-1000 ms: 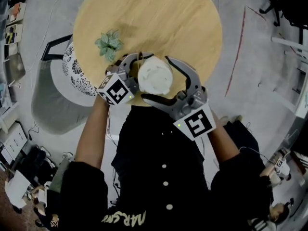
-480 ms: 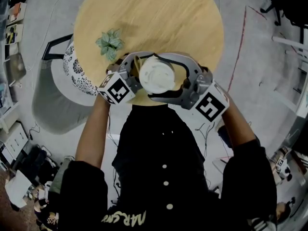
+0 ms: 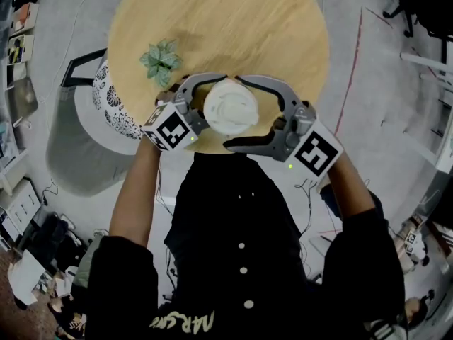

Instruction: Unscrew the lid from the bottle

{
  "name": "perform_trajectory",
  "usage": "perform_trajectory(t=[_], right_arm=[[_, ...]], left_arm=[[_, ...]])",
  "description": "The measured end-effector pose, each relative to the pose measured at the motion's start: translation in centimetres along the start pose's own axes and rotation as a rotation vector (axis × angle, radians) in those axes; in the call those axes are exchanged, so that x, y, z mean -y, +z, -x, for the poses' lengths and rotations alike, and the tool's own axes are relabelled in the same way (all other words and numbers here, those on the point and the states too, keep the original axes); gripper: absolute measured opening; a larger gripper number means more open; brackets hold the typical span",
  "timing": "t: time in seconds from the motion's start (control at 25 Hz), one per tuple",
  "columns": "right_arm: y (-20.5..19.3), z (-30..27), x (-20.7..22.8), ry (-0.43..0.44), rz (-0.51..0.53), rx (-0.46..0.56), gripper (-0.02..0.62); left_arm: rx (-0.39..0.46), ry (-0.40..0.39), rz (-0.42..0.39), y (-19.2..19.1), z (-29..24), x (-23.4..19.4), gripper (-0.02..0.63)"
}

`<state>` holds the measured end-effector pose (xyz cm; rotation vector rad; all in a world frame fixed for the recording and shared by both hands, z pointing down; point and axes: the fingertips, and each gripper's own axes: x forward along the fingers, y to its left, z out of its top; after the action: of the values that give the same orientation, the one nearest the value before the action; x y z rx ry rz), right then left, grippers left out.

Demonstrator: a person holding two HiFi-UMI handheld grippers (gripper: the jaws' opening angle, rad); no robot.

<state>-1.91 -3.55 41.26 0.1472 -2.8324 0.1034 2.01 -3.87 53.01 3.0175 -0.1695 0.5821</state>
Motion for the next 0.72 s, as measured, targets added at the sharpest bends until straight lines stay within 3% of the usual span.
perform_trajectory(t=[0.16,0.36,0.56,0.72], right_arm=[[1.2,-0.1,0.8,-0.276,-0.081,0.065,0.511],[1.9,-1.0,2.4,-0.493,-0.057,0.081,0.515],[0.7,-1.8,2.3,-0.481,0.009,0.034,0.499],[0.8,-1.7,2.2,-0.453,-0.012,0.051,0.489]], left_arm=[[0.001,0.004,0.005,-0.2,0.0,0.0,0.356],[0.004,0.011,0.006,0.0,-0.1,0.0,0.356],[0.009,0.011,0.007,0.0,-0.1,-0.1,0.356],[0.015,0.013,0.007,0.0,-0.1,-0.1,0.356]])
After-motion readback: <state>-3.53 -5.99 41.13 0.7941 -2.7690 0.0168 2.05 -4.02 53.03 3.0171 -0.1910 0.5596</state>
